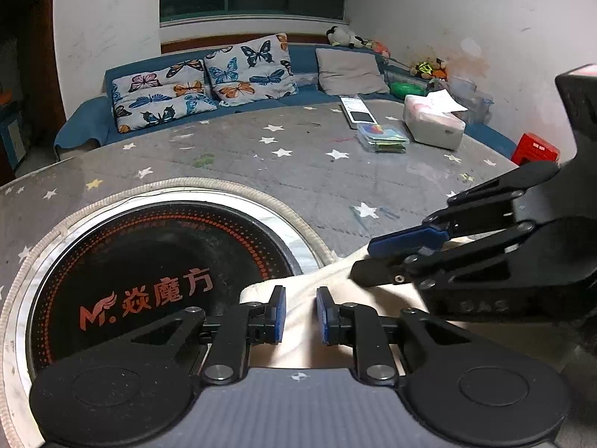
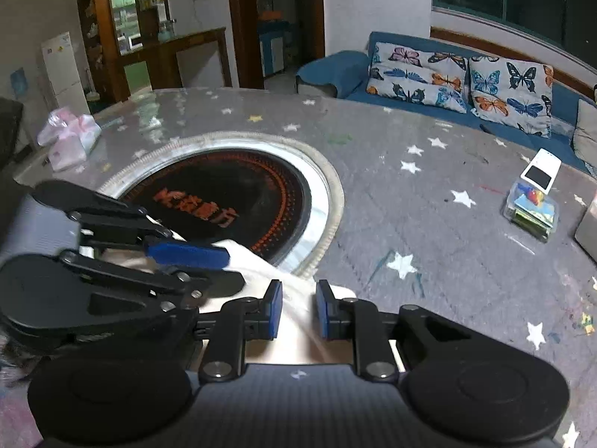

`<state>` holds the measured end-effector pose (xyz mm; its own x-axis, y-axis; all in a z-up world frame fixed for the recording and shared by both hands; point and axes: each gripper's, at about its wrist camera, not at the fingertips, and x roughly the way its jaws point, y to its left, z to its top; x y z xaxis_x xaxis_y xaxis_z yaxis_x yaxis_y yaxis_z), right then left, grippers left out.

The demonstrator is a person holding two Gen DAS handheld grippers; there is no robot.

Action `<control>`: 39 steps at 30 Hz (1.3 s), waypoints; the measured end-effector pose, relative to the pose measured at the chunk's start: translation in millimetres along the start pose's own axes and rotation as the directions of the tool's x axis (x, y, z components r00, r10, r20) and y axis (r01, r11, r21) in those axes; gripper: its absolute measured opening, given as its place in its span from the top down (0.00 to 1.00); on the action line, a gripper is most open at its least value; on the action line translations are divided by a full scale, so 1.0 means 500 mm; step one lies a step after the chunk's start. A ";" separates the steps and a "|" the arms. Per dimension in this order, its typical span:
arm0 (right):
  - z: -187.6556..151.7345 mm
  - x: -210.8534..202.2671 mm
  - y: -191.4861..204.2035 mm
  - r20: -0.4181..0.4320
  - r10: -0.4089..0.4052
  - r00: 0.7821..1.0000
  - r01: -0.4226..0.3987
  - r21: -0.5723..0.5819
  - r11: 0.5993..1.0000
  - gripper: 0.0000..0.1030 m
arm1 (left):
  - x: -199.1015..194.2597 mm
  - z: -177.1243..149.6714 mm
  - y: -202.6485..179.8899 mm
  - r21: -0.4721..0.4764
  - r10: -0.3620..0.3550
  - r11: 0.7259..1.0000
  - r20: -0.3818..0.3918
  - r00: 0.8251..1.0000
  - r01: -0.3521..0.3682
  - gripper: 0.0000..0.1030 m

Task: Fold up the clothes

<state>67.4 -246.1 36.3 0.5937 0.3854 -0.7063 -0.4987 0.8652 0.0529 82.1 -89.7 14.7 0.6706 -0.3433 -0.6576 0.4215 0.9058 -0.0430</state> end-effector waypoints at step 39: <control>-0.105 -0.192 0.000 0.011 0.014 1.000 -0.013 -0.064 0.998 0.82 | -0.197 -0.108 -0.005 0.029 -0.017 0.999 0.085 0.996 0.015 0.82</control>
<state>-22.9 -299.8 67.2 0.5939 0.4012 -0.6974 -0.5458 0.8378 0.0172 -17.9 -44.6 38.8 0.7129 -0.3786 -0.5903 0.4486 0.8932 -0.0311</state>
